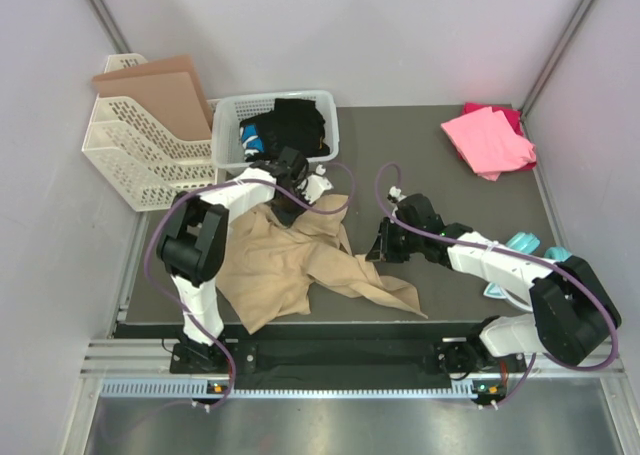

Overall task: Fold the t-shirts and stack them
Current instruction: Flatten out the tshirt

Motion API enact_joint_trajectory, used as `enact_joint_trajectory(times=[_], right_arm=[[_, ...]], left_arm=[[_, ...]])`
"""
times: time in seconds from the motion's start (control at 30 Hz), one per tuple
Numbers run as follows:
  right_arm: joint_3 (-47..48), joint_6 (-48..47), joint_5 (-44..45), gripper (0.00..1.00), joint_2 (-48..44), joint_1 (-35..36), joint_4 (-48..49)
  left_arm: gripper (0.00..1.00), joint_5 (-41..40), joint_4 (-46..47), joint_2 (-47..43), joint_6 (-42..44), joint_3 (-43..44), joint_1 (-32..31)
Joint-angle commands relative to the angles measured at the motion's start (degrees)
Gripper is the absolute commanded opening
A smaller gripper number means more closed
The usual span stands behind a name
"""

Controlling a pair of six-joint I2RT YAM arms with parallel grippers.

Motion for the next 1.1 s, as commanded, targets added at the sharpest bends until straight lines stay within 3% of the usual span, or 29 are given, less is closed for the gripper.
enact_joint_trajectory(times=[0.0,0.4,0.5,0.6,0.8,1.07], right_arm=[[-0.3,0.0,-0.6,0.14,-1.4,0.8,1.9],[0.7,-1.2,0.8,0.10,-2.6,0.7,-0.1],[4.4,-3.8,5.1,0.01,-5.3,0.5,-4.8],[11.7,-7.9,10.5,0.00,-8.4,0.5,-10.7],[27.8,-15.1,19.2,0.00,-16.9,1.3,-21.1],[34.4,-16.5,17.8,0.00,-35.4,1.7,-25.7]], left_arm=[[0.00,-1.0,-0.3,-6.2,1.1,3.6,0.2],[0.00,-4.4,2.3,-12.4,0.8,7.4,2.1],[0.00,-6.1,5.5,-14.7,-0.1,9.1,4.0],[0.00,-9.2,4.9,-17.1,-0.7,14.4,6.1],[0.00,-13.0,0.4,-25.0,-0.2,26.5,7.0],[0.00,-18.7,-4.3,-38.5,1.0,38.6,7.0]])
